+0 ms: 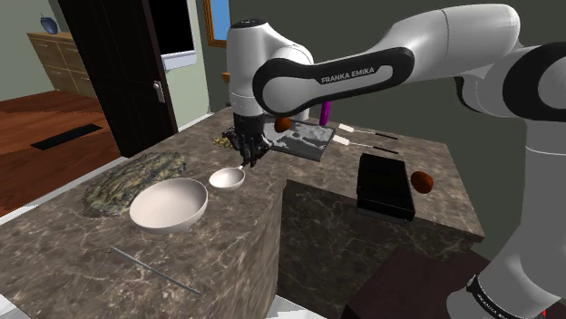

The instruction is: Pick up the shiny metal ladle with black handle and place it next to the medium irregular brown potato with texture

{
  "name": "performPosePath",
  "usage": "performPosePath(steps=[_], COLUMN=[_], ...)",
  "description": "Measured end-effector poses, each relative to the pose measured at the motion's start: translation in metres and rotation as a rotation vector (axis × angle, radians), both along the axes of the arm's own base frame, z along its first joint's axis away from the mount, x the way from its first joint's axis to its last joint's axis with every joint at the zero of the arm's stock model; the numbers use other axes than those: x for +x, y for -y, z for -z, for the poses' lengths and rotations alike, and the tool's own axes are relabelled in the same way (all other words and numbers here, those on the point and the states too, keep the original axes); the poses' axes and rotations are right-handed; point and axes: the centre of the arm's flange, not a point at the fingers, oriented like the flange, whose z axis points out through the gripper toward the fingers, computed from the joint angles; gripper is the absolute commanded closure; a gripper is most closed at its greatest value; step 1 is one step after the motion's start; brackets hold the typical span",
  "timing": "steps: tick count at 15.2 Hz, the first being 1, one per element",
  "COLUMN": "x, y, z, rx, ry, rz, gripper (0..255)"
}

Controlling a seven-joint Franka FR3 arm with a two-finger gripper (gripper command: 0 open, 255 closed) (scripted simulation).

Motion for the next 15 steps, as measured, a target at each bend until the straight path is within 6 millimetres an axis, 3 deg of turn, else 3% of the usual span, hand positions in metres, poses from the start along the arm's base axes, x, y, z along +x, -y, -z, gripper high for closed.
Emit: performPosePath(steps=[5, 15], x=[-0.026, -0.075], y=[0.050, 0.178], z=[-0.003, 0.000], rx=[-0.001, -0.001], ry=[0.000, -0.001], rz=[0.000, 0.002], gripper=[255, 255])
